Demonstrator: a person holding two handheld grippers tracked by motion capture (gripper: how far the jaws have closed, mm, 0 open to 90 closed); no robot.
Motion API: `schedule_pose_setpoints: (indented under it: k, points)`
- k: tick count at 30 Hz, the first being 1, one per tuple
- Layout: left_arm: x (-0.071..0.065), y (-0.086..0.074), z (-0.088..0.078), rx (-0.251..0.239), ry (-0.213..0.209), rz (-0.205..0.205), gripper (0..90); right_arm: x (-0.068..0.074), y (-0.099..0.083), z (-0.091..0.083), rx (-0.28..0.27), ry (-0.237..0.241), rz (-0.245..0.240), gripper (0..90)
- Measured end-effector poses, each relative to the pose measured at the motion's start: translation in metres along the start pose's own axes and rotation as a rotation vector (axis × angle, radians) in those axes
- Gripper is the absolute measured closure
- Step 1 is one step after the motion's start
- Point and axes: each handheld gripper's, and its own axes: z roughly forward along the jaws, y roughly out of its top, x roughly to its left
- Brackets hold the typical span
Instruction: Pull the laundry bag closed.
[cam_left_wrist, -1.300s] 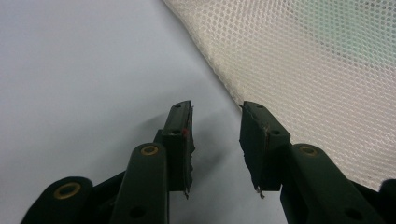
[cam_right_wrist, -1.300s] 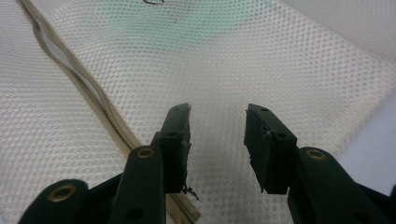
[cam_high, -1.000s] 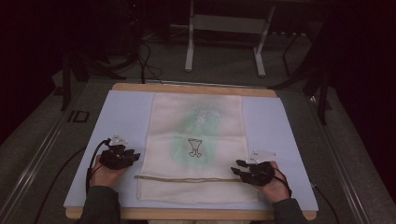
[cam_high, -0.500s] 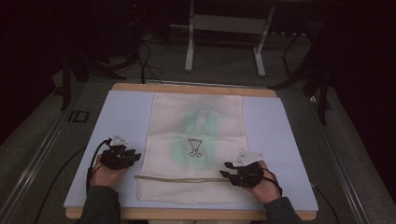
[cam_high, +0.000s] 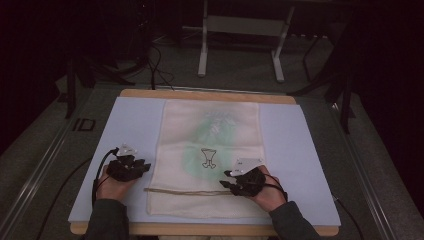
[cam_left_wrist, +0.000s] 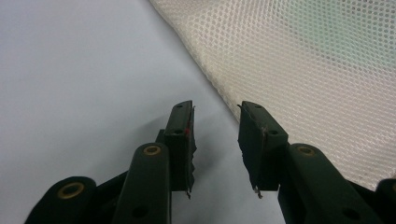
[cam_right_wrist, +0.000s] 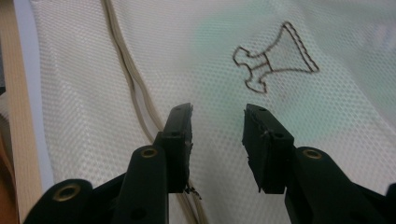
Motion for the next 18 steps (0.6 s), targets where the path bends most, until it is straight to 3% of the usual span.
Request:
schedule_pose_setpoints:
  k: [18]
  points:
    - [0.001, 0.0, 0.0, -0.004, 0.0, -0.005, 64.4, 0.012, 0.024, 0.027, 0.033, 0.068, -0.065, 61.6]
